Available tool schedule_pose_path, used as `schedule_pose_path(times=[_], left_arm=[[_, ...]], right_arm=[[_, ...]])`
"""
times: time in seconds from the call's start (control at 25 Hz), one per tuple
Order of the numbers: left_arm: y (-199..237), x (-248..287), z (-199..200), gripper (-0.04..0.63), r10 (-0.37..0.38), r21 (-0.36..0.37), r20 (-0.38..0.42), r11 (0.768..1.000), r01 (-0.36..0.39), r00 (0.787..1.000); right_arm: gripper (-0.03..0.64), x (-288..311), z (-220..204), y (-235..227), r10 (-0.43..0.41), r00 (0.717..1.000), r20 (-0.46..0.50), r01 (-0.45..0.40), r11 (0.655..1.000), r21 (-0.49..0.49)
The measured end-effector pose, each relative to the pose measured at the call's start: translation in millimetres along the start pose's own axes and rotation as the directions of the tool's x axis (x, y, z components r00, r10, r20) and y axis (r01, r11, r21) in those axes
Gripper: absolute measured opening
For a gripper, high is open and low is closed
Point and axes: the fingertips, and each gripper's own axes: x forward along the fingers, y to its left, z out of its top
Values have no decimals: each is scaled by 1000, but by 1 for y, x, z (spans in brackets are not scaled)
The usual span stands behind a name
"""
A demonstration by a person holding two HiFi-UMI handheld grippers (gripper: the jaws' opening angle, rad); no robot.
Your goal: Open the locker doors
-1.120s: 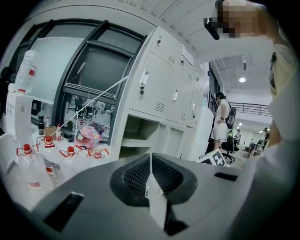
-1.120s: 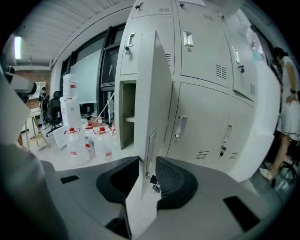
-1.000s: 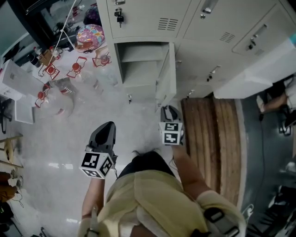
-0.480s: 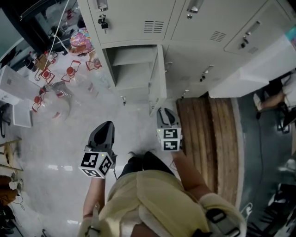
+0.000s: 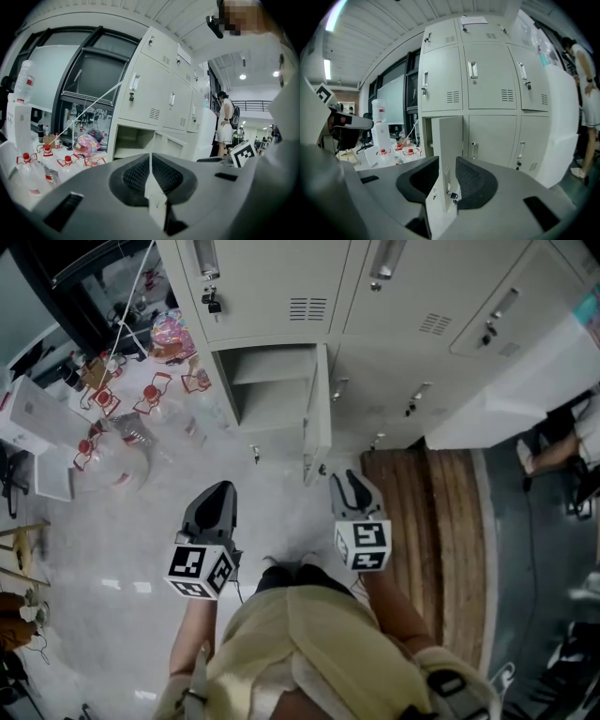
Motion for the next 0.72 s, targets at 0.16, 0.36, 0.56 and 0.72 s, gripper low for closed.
schedule_pose_path(times=[0.16, 0.36, 0.56, 0.72], left_arm=[[-5, 1, 19, 6, 19, 55, 27, 998, -20, 999], [-10, 5, 46, 8, 40, 57, 78, 997, -45, 996], [-12, 10, 69, 50, 82, 92, 123, 991, -93, 989], [-15, 10, 90, 67, 114, 100, 160, 986, -131, 980]], right_arm=[[107, -14, 20, -8, 5, 998, 55, -6, 1000, 7], [107, -26, 59, -7, 59, 990, 130, -59, 998, 1], [107, -33, 84, -8, 111, 978, 176, -113, 994, 1], [107, -35, 104, -5, 168, 962, 214, -164, 986, -37]])
